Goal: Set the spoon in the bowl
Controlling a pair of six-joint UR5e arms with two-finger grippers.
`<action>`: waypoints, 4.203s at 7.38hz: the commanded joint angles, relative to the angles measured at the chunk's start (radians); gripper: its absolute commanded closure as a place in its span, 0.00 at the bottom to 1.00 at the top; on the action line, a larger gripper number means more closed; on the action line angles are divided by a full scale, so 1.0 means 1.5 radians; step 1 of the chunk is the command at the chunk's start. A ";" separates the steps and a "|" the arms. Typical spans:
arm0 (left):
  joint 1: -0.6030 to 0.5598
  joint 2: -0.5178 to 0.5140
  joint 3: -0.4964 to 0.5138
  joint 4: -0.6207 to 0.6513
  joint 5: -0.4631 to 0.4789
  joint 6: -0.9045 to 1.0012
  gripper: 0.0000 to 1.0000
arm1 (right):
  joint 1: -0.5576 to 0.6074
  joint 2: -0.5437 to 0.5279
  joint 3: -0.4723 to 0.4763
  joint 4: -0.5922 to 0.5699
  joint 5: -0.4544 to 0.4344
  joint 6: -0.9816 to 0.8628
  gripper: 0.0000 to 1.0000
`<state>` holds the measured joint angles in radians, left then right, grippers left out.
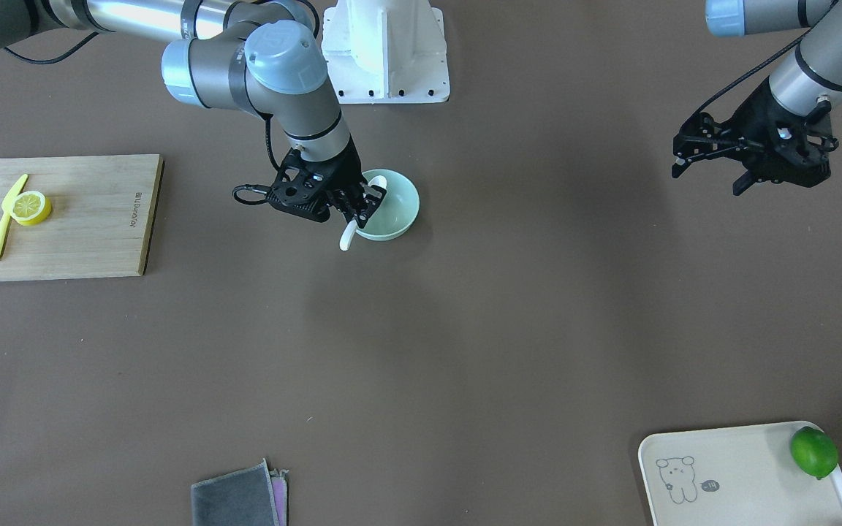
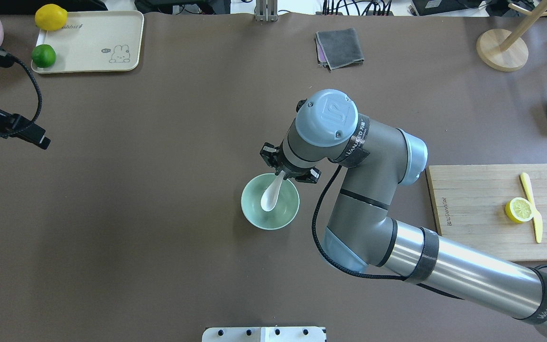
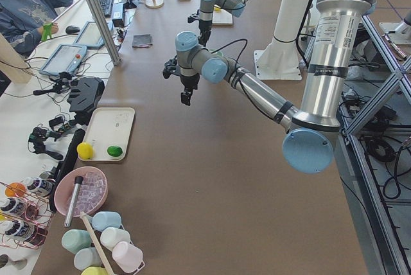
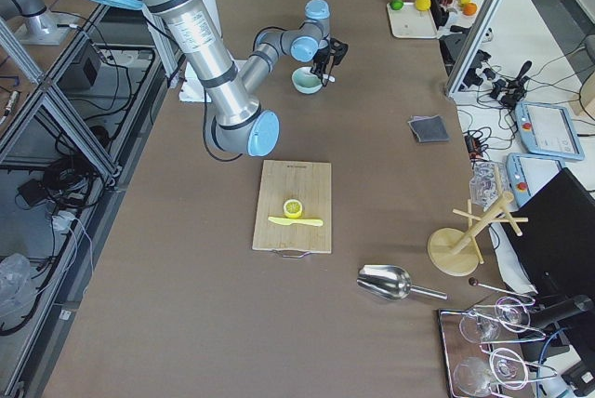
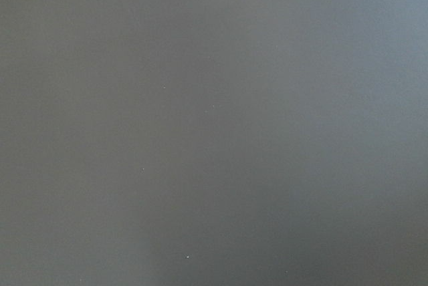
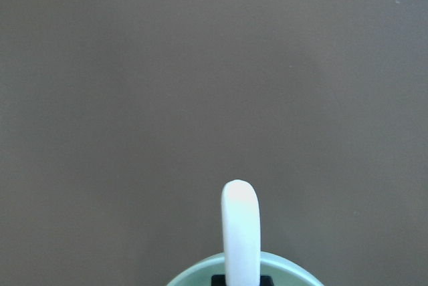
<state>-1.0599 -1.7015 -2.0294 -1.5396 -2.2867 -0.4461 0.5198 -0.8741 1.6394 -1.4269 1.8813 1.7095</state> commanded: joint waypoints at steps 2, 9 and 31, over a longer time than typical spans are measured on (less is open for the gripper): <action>-0.001 -0.001 0.003 0.000 0.000 -0.001 0.03 | -0.009 -0.004 -0.002 -0.001 -0.003 -0.005 0.49; -0.140 0.024 0.087 0.003 0.009 0.227 0.03 | 0.228 -0.308 0.248 -0.053 0.191 -0.309 0.00; -0.386 0.187 0.118 -0.010 -0.048 0.435 0.02 | 0.652 -0.544 0.133 -0.120 0.302 -0.995 0.00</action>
<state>-1.6337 -1.4211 -1.8465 -1.5543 -2.3599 0.2056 1.4857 -1.6849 1.8475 -1.6101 2.3350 0.2169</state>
